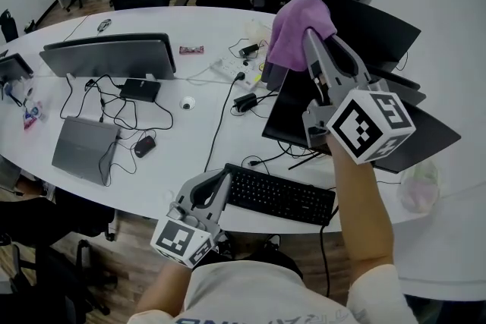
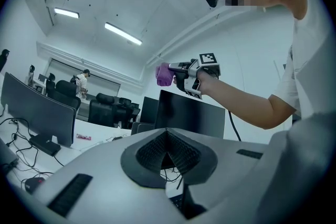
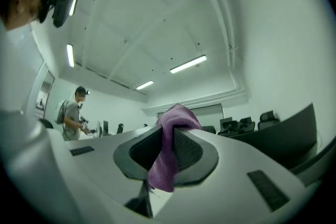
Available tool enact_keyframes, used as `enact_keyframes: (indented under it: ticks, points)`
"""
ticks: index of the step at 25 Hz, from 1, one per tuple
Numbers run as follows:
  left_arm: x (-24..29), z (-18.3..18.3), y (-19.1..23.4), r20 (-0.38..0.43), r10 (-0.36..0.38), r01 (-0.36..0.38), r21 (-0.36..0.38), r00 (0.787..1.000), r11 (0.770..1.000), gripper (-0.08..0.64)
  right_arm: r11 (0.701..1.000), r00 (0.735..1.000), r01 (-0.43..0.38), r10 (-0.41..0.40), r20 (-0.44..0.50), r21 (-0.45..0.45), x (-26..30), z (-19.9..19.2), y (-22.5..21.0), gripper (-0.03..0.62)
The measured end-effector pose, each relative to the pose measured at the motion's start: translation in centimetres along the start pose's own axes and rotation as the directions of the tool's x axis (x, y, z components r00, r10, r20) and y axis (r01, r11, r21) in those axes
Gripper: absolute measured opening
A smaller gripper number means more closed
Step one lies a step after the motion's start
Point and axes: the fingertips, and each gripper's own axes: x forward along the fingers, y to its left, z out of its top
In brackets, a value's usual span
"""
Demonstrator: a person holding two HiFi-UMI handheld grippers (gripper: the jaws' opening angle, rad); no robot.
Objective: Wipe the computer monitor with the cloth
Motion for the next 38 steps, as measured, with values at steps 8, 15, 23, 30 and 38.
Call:
enact_keyframes:
  ticks: [8, 15, 23, 30, 38]
  points:
    - [0.0, 0.0, -0.2, 0.003, -0.010, 0.010, -0.005, 1.000, 1.000, 0.008, 0.898, 0.988, 0.137, -0.156, -0.011, -0.417, 0.6, 1.0, -3.4, 0.067]
    - [0.0, -0.4, -0.3, -0.006, -0.013, 0.013, -0.011, 1.000, 1.000, 0.008, 0.782, 0.959, 0.175, -0.272, -0.075, -0.598, 1.7, -1.3, -5.2, 0.067]
    - [-0.2, -0.5, 0.1, -0.008, -0.007, 0.007, -0.021, 1.000, 1.000, 0.008, 0.708, 0.937, 0.092, -0.299, -0.179, -0.700, 1.8, -3.4, -3.3, 0.067]
    - [0.0, -0.7, 0.3, -0.010, -0.013, 0.013, -0.029, 1.000, 0.999, 0.008, 0.755, 0.935, -0.003, -0.231, -0.270, -0.656, 0.1, -5.6, -1.0, 0.067]
    - [0.3, -0.9, -0.3, -0.014, -0.027, 0.026, -0.039, 1.000, 0.999, 0.008, 0.765, 0.912, -0.011, -0.256, -0.319, -0.644, -1.1, -7.0, -2.2, 0.067]
